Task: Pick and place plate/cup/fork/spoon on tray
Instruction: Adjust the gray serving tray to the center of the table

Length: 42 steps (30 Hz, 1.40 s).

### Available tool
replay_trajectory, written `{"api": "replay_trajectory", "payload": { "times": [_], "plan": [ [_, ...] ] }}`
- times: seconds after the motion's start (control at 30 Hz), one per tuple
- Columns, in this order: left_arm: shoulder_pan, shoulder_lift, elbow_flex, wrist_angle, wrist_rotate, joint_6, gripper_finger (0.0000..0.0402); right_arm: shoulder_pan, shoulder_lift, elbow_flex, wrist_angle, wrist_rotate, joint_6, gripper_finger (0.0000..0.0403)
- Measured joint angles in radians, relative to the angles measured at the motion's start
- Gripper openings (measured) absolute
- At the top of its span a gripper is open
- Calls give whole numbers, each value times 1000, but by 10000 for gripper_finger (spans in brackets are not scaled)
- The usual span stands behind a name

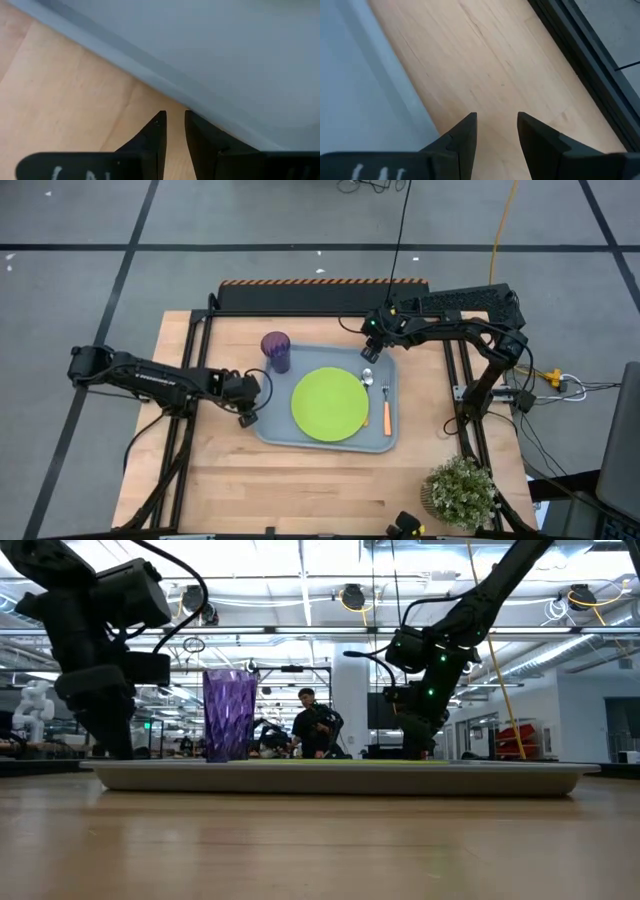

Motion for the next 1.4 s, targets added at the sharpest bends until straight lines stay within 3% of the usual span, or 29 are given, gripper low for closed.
{"api": "replay_trajectory", "payload": {
  "times": [0.9,1.4],
  "plan": [
    [-152,0,0,62,25,-38,72,14,0,0,-3,-52,22,134],
    [-160,0,0,75,24,-37,72,34,0,-23,-2,-49,26,134]
  ]
}}
